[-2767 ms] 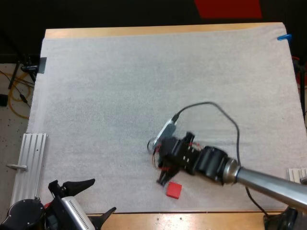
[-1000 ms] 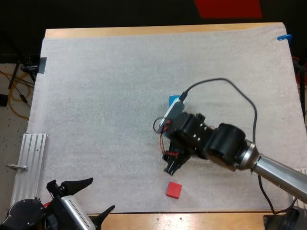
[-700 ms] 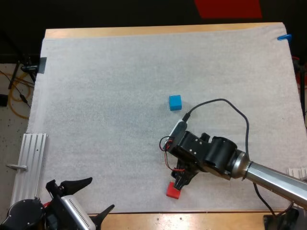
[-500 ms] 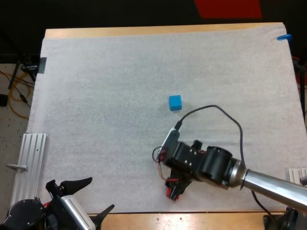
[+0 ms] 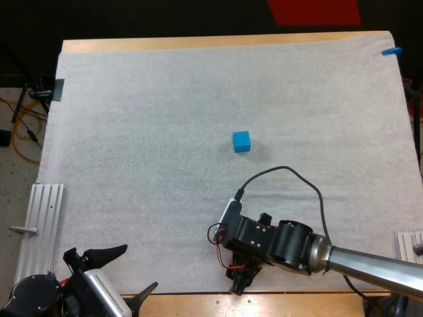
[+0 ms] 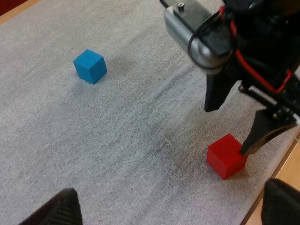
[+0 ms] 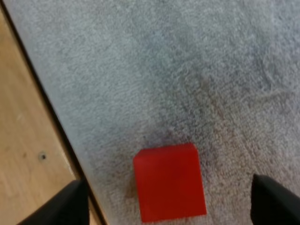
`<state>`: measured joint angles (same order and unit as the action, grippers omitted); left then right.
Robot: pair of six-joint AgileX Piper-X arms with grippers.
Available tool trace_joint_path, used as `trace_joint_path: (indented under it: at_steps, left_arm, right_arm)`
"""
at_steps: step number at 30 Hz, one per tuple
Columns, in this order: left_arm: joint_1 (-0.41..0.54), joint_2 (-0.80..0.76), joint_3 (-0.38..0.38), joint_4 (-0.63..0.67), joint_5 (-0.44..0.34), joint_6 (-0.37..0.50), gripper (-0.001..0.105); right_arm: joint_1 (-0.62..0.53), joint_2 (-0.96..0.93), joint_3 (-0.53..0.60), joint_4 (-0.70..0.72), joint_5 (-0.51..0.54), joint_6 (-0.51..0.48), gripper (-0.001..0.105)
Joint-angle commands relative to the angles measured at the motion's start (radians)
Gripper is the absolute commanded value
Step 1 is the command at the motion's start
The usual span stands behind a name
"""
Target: Stack red cube on blue cube
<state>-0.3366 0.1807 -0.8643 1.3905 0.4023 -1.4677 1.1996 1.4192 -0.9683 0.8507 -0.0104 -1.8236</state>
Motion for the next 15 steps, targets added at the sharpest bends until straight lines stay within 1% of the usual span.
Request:
trace_joint_path:
  at_steps: [1,3,15]
  left_arm:
    - [-0.002,0.001,-0.004,0.004,0.006,-0.009,0.075]
    - [-0.002,0.001,-0.004,0.004,0.022,-0.009,0.075]
    - [-0.002,0.001,-0.004,0.004,0.022,-0.009,0.075]
  right_arm:
    - [0.001,0.016,0.000,-0.022,-0.009,-0.015,0.069]
    - [0.001,0.053,0.000,-0.030,-0.009,-0.024,0.069]
    - [0.001,0.206,0.000,-0.059,0.010,-0.043,0.069]
